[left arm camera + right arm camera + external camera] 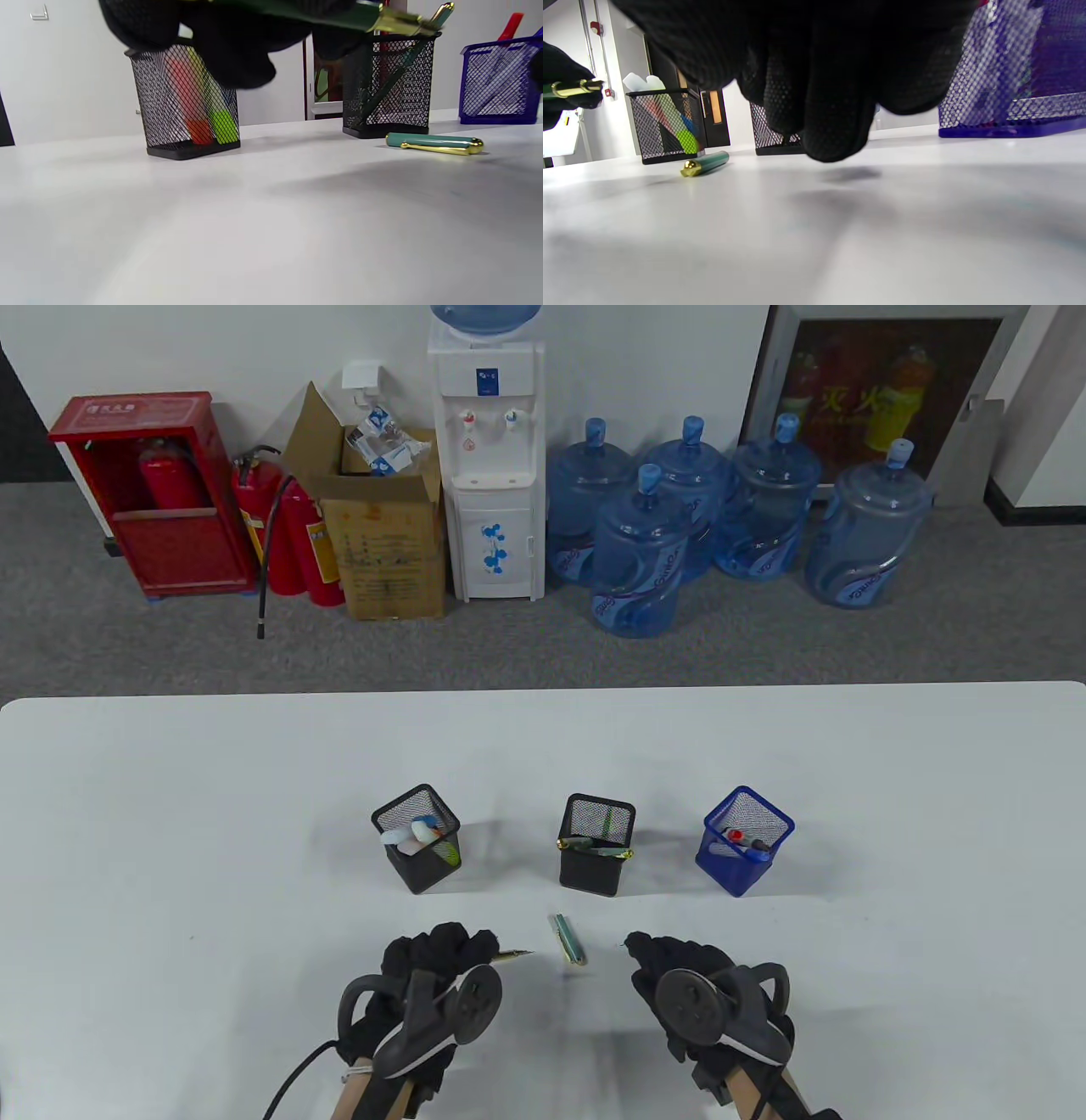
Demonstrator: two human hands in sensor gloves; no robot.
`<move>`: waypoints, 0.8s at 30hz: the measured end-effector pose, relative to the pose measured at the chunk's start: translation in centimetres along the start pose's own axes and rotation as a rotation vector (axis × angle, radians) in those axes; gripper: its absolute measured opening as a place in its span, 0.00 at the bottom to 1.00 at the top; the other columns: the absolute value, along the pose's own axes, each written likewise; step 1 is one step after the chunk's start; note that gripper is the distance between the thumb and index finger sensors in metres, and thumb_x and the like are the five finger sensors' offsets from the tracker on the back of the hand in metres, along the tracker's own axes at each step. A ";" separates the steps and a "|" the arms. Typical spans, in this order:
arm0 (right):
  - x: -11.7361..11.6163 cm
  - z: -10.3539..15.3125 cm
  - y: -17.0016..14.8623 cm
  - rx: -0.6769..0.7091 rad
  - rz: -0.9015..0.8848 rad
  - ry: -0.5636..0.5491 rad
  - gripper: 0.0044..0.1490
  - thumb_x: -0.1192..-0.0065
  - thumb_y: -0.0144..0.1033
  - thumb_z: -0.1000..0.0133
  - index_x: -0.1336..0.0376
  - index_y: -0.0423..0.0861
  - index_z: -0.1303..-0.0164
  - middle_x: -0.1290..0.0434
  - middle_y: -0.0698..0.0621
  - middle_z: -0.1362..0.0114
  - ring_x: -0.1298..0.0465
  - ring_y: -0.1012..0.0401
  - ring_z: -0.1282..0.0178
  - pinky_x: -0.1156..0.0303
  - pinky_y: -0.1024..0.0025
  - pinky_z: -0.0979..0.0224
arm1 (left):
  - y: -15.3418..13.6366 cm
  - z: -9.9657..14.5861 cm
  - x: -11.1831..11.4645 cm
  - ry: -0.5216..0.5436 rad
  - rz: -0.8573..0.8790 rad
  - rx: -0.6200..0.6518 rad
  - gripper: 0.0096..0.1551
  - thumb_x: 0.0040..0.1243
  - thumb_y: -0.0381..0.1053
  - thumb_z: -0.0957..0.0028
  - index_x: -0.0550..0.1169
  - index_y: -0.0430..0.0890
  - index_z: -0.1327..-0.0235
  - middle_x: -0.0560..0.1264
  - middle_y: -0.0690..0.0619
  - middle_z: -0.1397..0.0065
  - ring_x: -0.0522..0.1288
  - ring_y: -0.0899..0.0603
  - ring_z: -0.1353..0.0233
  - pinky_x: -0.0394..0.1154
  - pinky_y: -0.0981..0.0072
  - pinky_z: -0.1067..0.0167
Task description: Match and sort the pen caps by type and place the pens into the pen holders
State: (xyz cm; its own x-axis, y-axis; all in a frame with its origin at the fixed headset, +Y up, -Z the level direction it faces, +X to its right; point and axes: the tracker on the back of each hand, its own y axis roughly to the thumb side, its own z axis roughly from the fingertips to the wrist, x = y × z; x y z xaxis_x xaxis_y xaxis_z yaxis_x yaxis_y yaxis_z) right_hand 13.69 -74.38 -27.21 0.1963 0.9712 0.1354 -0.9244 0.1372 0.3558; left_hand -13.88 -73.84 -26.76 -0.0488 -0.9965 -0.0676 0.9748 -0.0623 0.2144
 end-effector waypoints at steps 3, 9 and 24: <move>0.0 0.0 0.2 -0.001 0.024 0.001 0.34 0.39 0.48 0.52 0.32 0.50 0.35 0.18 0.52 0.39 0.13 0.60 0.47 0.18 0.55 0.37 | -0.5 0.2 -0.1 0.025 0.000 0.020 0.32 0.48 0.46 0.53 0.68 0.62 0.31 0.69 0.55 0.28 0.80 0.50 0.40 0.72 0.43 0.31; 0.2 -0.8 1.6 -0.027 0.119 0.096 0.35 0.37 0.52 0.53 0.31 0.52 0.36 0.17 0.55 0.39 0.14 0.59 0.44 0.19 0.54 0.35 | -1.2 0.5 -0.3 0.041 0.052 0.048 0.33 0.54 0.46 0.54 0.69 0.61 0.31 0.72 0.55 0.29 0.81 0.50 0.41 0.74 0.45 0.33; -1.6 -7.5 8.9 -0.208 0.378 0.214 0.48 0.29 0.57 0.60 0.32 0.44 0.31 0.16 0.55 0.41 0.14 0.58 0.43 0.17 0.55 0.38 | -3.2 1.1 -0.3 0.033 0.087 0.050 0.34 0.62 0.43 0.58 0.73 0.59 0.34 0.77 0.54 0.32 0.85 0.51 0.43 0.78 0.43 0.35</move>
State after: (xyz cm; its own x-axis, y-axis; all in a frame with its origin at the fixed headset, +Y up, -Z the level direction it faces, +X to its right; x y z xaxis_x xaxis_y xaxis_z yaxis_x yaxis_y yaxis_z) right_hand 2.68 -73.25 -31.17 -0.2182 0.9757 0.0186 -0.9680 -0.2188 0.1232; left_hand -17.23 -73.38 -26.40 0.0436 -0.9959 -0.0787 0.9629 0.0209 0.2692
